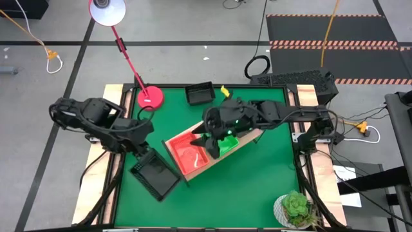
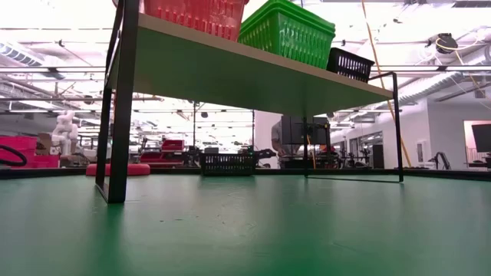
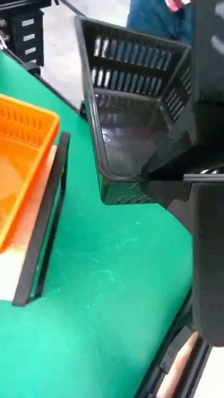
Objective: Stack baskets on shelf by color
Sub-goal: Stack the bottom black bin on top of the black bin on the shelf
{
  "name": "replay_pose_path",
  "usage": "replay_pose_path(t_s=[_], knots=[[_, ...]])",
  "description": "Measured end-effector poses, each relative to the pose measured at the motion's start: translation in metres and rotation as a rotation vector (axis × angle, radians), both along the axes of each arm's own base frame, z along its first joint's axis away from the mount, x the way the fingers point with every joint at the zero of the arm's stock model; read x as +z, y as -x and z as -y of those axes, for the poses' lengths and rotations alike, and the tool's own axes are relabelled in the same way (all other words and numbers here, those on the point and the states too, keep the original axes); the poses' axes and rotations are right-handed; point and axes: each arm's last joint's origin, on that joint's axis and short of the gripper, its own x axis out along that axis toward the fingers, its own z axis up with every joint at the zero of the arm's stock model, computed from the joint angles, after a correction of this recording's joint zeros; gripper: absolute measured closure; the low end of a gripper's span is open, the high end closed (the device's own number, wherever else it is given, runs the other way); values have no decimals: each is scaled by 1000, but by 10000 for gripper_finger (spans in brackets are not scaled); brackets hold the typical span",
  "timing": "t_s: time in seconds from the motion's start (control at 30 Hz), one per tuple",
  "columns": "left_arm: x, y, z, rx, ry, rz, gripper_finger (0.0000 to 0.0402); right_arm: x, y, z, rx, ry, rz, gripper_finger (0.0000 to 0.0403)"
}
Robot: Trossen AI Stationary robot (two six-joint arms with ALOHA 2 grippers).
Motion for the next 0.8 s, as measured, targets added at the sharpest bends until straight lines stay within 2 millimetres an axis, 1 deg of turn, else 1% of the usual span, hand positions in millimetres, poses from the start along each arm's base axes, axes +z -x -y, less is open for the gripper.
replay_pose_path(t_s=[0.2, 0.33, 0.43, 0.6, 0.7, 0.8], knots=[[7, -22, -3, 67, -70, 52, 394, -12, -11, -19, 34, 141, 11, 193], [15, -34, -5, 59, -102, 118, 394, -20, -19, -29, 45, 175, 7, 193], [21, -41, -9, 62, -134, 169, 394, -20, -20, -28, 18, 178, 9, 193], [23, -48, -14, 69, -160, 201, 394, -23, -19, -22, -77, 190, -29, 197], [24, -50, -17, 77, -168, 223, 394, -26, -18, -17, -102, 175, -74, 213], [26, -53, -21, 100, -179, 249, 395, -28, -17, -16, -110, 162, -92, 241]])
